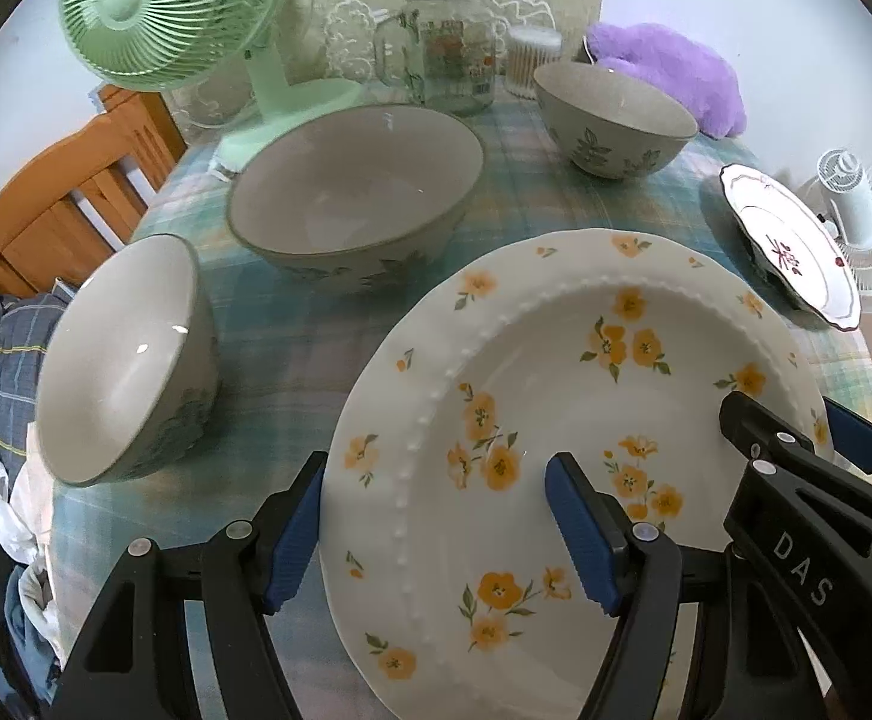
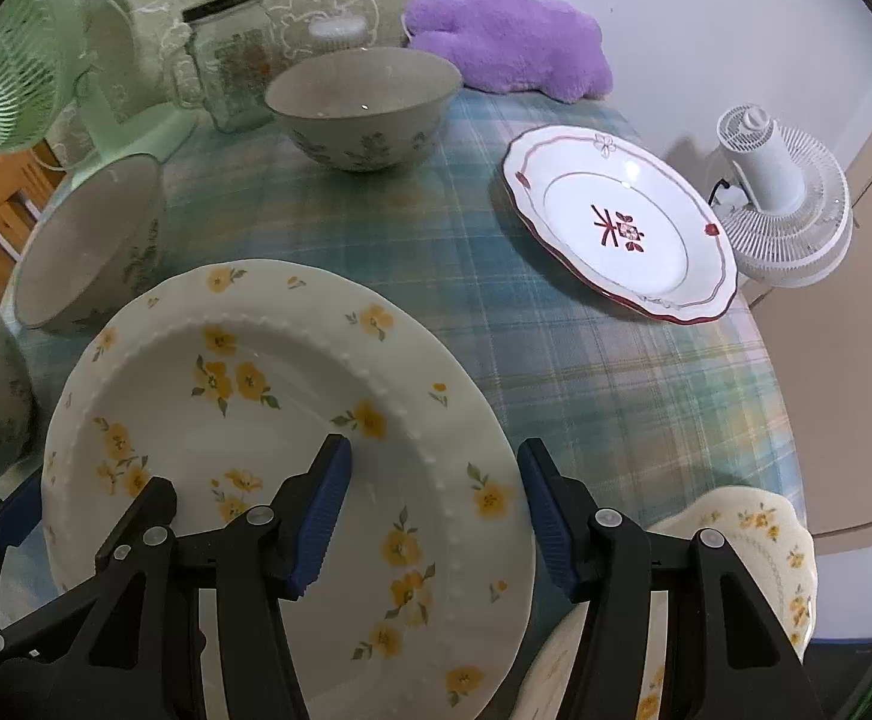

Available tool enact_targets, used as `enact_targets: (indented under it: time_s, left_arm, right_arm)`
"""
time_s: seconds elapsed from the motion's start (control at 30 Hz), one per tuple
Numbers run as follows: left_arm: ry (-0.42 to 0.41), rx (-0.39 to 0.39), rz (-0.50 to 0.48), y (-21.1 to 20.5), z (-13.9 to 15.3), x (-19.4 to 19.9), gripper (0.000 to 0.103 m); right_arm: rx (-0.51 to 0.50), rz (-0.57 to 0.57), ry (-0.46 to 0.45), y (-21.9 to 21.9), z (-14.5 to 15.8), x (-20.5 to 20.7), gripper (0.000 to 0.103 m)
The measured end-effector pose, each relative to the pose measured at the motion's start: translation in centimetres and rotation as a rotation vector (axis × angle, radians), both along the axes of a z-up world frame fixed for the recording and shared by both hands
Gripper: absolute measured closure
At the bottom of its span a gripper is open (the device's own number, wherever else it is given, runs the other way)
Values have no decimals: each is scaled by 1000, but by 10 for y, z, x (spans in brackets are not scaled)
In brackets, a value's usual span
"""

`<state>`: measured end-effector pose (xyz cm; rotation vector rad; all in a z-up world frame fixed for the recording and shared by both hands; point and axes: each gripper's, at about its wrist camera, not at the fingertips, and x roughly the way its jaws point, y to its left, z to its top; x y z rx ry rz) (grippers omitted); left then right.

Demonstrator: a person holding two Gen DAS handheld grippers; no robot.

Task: Organize plates and bowls
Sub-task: 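Grasp the rim of the beaded-rim yellow-flower plate with the left gripper, then carry the beaded-rim plate and lower it onto the scalloped plate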

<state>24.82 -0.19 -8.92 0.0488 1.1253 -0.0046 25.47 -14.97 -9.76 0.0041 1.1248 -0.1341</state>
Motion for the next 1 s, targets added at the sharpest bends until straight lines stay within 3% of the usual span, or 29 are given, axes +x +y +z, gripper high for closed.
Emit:
enact_targets:
  time_s: [0.53,0.77,1.0]
  left_arm:
    - [-61,-26,-103,16,39,-56,30]
    - [-74,-16,-168,2,44,-77,30]
    - [-80,-12,-168,-28,46,-92,30]
  right_arm:
    - [-26,-96,-62,24,47,-68,43]
    - [-29,-154,-77,15,54,-100,43]
    - [-17,-162,-88,-14,56,-123,43]
